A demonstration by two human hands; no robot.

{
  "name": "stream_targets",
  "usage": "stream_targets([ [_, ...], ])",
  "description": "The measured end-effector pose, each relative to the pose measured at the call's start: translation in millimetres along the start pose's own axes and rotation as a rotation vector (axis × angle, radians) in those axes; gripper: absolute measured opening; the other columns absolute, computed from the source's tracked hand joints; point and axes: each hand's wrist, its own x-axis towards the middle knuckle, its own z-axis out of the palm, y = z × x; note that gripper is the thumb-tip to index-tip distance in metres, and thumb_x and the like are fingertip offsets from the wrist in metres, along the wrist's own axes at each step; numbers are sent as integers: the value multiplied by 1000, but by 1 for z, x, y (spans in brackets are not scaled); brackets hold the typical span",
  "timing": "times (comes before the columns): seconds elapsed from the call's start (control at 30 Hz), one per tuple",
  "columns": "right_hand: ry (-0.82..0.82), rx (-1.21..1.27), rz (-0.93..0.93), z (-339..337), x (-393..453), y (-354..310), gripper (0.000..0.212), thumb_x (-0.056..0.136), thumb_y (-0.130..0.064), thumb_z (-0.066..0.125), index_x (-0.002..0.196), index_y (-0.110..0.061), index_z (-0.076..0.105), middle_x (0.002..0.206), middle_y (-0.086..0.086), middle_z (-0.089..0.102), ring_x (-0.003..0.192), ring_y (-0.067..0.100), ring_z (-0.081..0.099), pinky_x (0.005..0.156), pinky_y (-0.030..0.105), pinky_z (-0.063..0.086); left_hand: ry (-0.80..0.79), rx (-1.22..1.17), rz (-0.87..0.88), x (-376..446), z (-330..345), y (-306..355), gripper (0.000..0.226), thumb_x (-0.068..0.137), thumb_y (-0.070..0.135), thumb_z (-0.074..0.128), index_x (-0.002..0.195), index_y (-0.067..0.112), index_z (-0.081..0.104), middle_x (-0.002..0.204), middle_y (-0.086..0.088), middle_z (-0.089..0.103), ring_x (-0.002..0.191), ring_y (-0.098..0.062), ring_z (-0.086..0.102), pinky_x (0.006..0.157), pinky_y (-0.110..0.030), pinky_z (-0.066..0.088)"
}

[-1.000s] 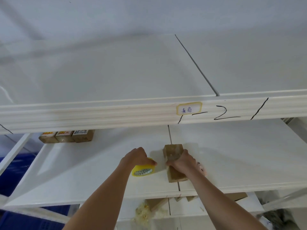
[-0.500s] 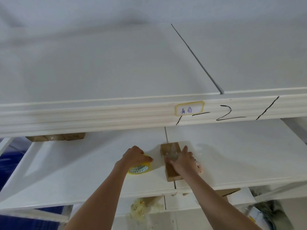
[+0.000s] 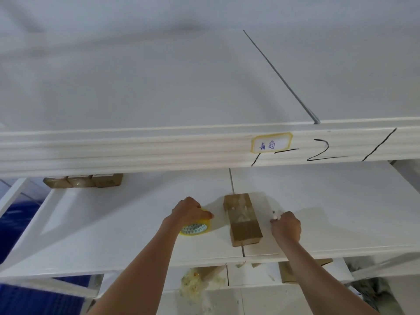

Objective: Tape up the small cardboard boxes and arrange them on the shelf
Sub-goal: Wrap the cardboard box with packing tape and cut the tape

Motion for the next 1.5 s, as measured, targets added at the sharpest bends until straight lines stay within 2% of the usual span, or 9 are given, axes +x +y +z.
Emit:
stream_targets([
  [0.13,77,254,-235,-2,-12,-37,18,100,-12,59,115,-1,58,99,14,68,85,30,68,66,35,54,17,13,5,-1,1,2,54,67,65,78,95,20,74,88,2,70,80,-18,69,80,-33,59],
  [0.23,-32,388,-408,8,-35,-69,31,101,-15,58,131,-11,50,102,8,64,84,27,70,67,36,61,19,15,-3,-2,0,2,52,70,62,77,99,19,74,92,0,71,84,-19,70,84,-35,59],
  [0.3,-131,374,-509,24,-50,-82,29,101,-20,57,127,-17,45,102,6,61,84,23,67,58,22,54,20,3,-9,-4,0,2,50,71,60,77,98,19,75,92,-1,71,85,-20,69,85,-36,59],
  [0.43,-192,213,-657,55,-61,-78,14,104,-23,54,116,-18,52,96,-6,52,90,14,54,64,12,42,33,17,6,-8,0,4,48,75,59,74,102,19,75,95,-1,72,90,-22,68,94,-41,54],
  [0.7,-318,274,-623,61,-55,-68,12,98,-17,61,108,-24,64,86,-19,59,80,-5,58,61,1,40,10,-29,5,-12,-3,0,41,76,55,74,93,18,75,92,-4,71,91,-24,68,94,-43,54],
  [1.0,-344,181,-655,61,-52,-67,18,102,-23,56,116,-19,66,95,-9,62,84,0,58,68,10,41,-19,-66,12,-11,-6,-4,45,74,57,74,94,17,75,92,-4,72,89,-24,69,92,-43,57],
  [1.2,-344,169,-665,61,-51,-67,19,102,-23,56,118,-17,66,101,-5,63,98,15,63,80,23,47,-23,-77,7,-12,-6,-5,43,73,56,74,94,18,75,92,-4,72,89,-24,70,91,-42,58],
  [1.3,-350,174,-651,61,-53,-65,28,103,-24,55,130,-17,61,116,-5,61,112,15,58,95,29,48,-27,-73,12,-12,-7,-5,45,72,58,74,93,18,76,91,-3,72,88,-23,70,91,-42,58],
  [1.5,-365,172,-594,58,-50,-69,22,102,-24,57,122,-15,63,114,1,65,106,17,60,87,25,49,-17,-59,15,-11,-6,-5,48,71,61,73,94,18,76,90,-3,72,86,-22,69,91,-43,57],
])
